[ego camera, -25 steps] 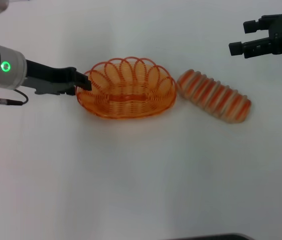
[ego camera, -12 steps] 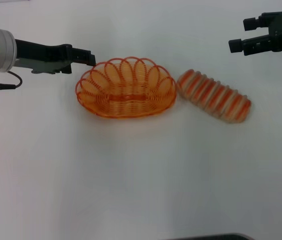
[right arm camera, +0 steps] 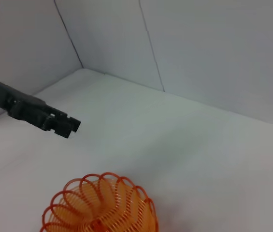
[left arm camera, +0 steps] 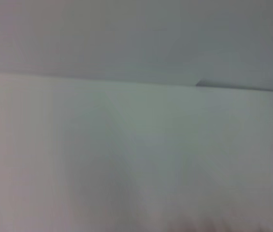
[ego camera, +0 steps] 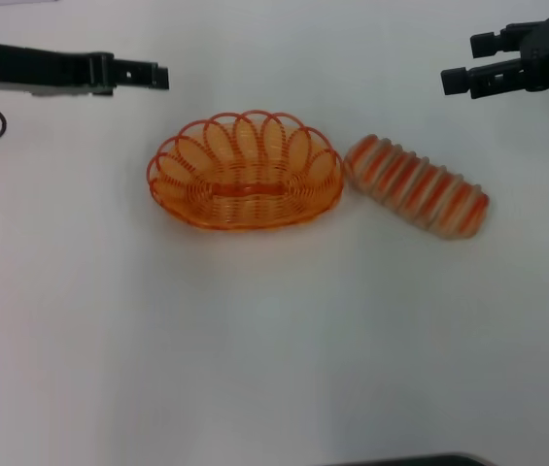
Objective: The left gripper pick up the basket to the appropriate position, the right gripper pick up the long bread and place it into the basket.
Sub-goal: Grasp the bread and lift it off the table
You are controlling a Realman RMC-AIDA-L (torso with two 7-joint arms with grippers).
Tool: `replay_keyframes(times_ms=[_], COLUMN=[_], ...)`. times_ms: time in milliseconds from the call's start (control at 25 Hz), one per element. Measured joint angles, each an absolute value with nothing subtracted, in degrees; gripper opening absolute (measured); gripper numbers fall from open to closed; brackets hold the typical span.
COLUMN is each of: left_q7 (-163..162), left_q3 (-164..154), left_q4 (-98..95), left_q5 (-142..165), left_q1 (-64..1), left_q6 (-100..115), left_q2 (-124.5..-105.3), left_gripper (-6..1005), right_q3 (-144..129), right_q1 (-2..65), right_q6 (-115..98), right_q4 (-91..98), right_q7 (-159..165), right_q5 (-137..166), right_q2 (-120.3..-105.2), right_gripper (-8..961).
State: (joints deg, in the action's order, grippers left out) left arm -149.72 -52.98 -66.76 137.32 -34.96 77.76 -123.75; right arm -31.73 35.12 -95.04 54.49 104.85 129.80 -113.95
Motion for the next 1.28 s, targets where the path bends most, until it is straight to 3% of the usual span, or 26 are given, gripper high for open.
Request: replay_keyframes(times_ms=[360,640,1280], left_q7=[-133.58,-128.85,-117.99], left_q3=[-47.95,-45.79,-44.99], left_q4=[-68.59,-68.68,-69.37], left_q5=[129.11,129.84,136.08], left_q1=[-31.73,-31.01,-31.15], left_q6=[77.23,77.55,81.66], left_q2=[-123.81,-123.66,-123.34], left_gripper=[888,887,886], right_q3=[-33.22,-36.88,-43.86], right_q1=[37.09,43.42,52.10], right_q6=[-96.56,-98.13,-100.11], right_q4=[54.45,54.55,54.72], right_q7=[116.06,125.10,129.11], right_q5=[129.94,141.55,161.35], right_q2=[-113.03,-112.79,-115.15], right_gripper=[938,939,938])
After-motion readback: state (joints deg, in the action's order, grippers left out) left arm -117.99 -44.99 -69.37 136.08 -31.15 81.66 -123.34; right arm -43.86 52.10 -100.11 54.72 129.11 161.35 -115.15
